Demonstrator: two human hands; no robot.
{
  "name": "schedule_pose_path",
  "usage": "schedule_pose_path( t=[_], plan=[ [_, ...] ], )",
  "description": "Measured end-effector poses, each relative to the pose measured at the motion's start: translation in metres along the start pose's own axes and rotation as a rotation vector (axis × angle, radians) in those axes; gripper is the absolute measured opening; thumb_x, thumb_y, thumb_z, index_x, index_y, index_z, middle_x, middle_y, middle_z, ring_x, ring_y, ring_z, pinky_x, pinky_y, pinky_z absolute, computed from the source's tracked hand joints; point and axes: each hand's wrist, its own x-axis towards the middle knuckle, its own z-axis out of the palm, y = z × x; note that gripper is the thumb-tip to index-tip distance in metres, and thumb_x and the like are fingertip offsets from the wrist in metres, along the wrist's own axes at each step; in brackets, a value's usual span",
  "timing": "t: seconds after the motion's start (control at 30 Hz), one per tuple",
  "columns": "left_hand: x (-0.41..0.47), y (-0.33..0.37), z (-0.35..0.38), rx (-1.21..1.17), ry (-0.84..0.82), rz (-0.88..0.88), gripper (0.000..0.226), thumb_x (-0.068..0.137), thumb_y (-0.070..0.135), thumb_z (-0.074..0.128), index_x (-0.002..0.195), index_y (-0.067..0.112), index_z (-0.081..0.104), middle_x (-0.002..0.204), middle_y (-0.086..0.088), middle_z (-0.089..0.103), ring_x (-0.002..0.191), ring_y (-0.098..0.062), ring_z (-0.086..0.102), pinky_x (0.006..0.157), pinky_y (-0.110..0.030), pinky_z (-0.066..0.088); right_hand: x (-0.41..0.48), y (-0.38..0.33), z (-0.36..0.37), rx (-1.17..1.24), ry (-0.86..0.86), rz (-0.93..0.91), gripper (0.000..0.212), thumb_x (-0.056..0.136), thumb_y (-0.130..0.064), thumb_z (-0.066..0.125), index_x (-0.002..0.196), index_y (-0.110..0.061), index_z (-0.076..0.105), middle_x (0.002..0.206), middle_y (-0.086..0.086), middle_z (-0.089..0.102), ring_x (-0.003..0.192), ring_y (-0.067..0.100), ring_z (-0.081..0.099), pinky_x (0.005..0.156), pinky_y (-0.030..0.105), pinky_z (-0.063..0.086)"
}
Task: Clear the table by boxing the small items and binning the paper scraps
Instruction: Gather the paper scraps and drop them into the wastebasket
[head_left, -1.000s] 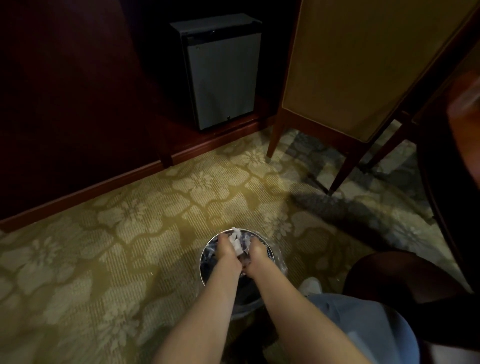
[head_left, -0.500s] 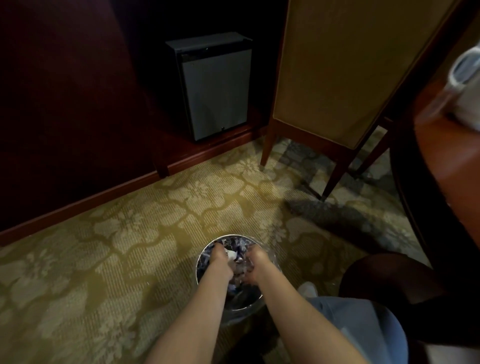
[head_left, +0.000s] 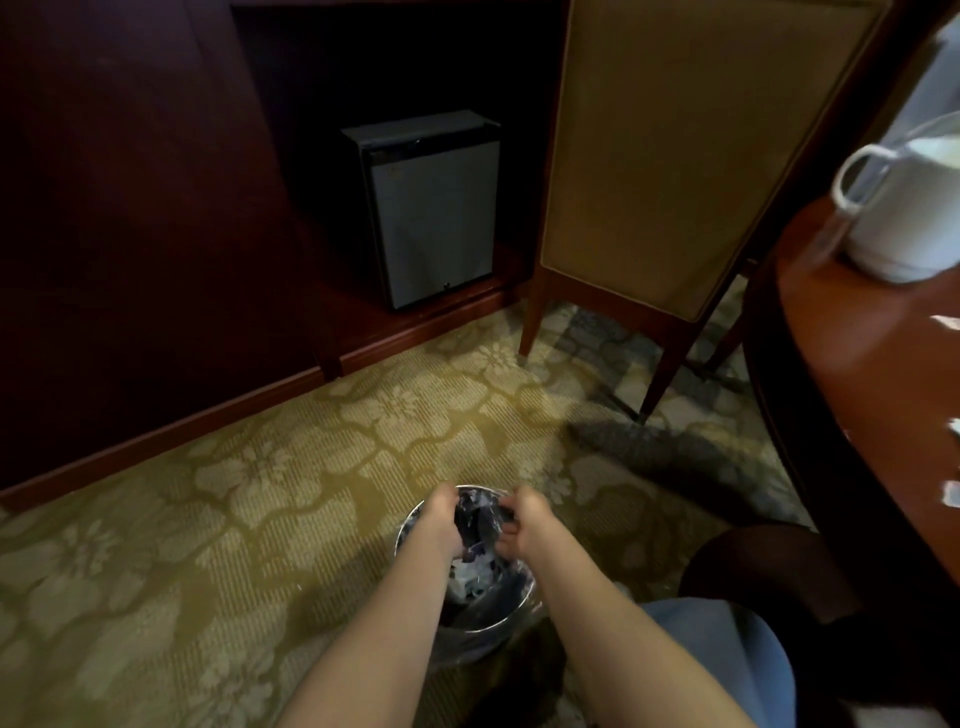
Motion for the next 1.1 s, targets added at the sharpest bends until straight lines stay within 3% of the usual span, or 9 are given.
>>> schedule_pose_path(
  t=[0.17, 0.27, 0.37, 0.43, 0.57, 0.77, 0.83, 1.0, 1.1],
  plan=[
    [-0.019, 0.014, 0.002, 0.079, -0.027, 0.099, 0.044, 0.101, 0.026, 0.032, 0.141, 0.009, 0.041, 0.149, -0.015, 0.033, 0.138, -0.028, 0.029, 0.113, -0.04, 0.022, -0.017, -0.014, -0.001, -0.031, -0.001, -0.1, 0.031, 0.101, -0.022, 0.026, 0.081, -0.008, 0.046, 0.096, 0.015, 0.054, 0.09, 0.023, 0.056, 0.091, 0.035, 0.046],
    [-0.029, 0.024, 0.008, 0.081, -0.04, 0.178, 0.034, 0.099, 0.023, 0.034, 0.125, 0.009, 0.051, 0.118, -0.013, 0.052, 0.106, -0.026, 0.052, 0.091, -0.036, 0.041, -0.035, -0.026, -0.002, 0.014, -0.013, -0.182, 0.037, 0.101, -0.026, 0.025, 0.073, -0.011, 0.043, 0.138, 0.019, 0.044, 0.12, 0.03, 0.05, 0.092, 0.037, 0.045],
    [-0.058, 0.031, 0.014, 0.153, -0.043, 0.232, 0.01, 0.095, 0.019, 0.038, 0.101, 0.013, 0.044, 0.071, -0.003, 0.034, 0.057, -0.012, 0.026, 0.054, -0.023, 0.027, -0.05, -0.036, -0.008, 0.024, -0.005, -0.244, 0.034, 0.1, -0.025, 0.026, 0.081, -0.01, 0.049, 0.141, 0.019, 0.043, 0.093, 0.024, 0.057, 0.075, 0.031, 0.047],
    [-0.069, 0.032, 0.018, 0.152, -0.067, 0.262, 0.01, 0.095, 0.017, 0.039, 0.1, 0.014, 0.047, 0.076, -0.004, 0.04, 0.061, -0.014, 0.033, 0.056, -0.026, 0.029, -0.062, -0.041, -0.013, 0.027, -0.017, -0.275, 0.034, 0.101, -0.026, 0.026, 0.082, -0.01, 0.05, 0.14, 0.021, 0.043, 0.12, 0.031, 0.05, 0.097, 0.038, 0.043],
    [-0.094, 0.035, 0.032, 0.129, -0.137, 0.308, 0.026, 0.096, 0.017, 0.04, 0.114, 0.015, 0.057, 0.124, -0.009, 0.05, 0.122, -0.023, 0.045, 0.099, -0.034, 0.034, -0.075, -0.045, -0.027, 0.006, -0.071, -0.315, 0.041, 0.102, -0.031, 0.024, 0.105, -0.008, 0.057, 0.143, 0.021, 0.038, 0.13, 0.032, 0.04, 0.105, 0.039, 0.035],
    [-0.138, 0.045, 0.063, 0.099, -0.217, 0.426, 0.024, 0.095, 0.016, 0.038, 0.074, 0.019, 0.047, 0.087, 0.0, 0.048, 0.085, -0.015, 0.051, 0.085, -0.028, 0.039, -0.122, -0.077, -0.038, -0.008, -0.073, -0.476, 0.04, 0.1, -0.031, 0.027, 0.073, -0.013, 0.051, 0.079, 0.009, 0.044, 0.066, 0.018, 0.042, 0.071, 0.029, 0.041],
    [-0.159, 0.047, 0.074, 0.088, -0.24, 0.484, 0.019, 0.095, 0.015, 0.04, 0.084, 0.018, 0.055, 0.078, 0.001, 0.048, 0.071, -0.014, 0.047, 0.067, -0.026, 0.038, -0.145, -0.095, -0.047, -0.029, -0.074, -0.548, 0.038, 0.099, -0.029, 0.03, 0.077, -0.011, 0.055, 0.076, 0.007, 0.044, 0.065, 0.018, 0.044, 0.081, 0.033, 0.043],
    [-0.205, 0.041, 0.104, 0.082, -0.38, 0.638, 0.036, 0.095, 0.005, 0.039, 0.126, 0.01, 0.056, 0.109, -0.008, 0.056, 0.108, -0.023, 0.052, 0.088, -0.031, 0.039, -0.194, -0.131, -0.087, -0.066, -0.043, -0.734, 0.034, 0.099, -0.029, 0.029, 0.102, -0.012, 0.058, 0.105, 0.013, 0.047, 0.08, 0.021, 0.051, 0.08, 0.033, 0.042],
    [-0.221, 0.029, 0.124, 0.137, -0.436, 0.701, 0.035, 0.095, 0.003, 0.037, 0.121, 0.01, 0.059, 0.095, -0.001, 0.057, 0.096, -0.017, 0.054, 0.085, -0.027, 0.043, -0.208, -0.141, -0.124, -0.047, 0.035, -0.786, 0.038, 0.099, -0.027, 0.03, 0.117, -0.007, 0.057, 0.102, 0.013, 0.05, 0.092, 0.024, 0.052, 0.087, 0.034, 0.044]
  ],
)
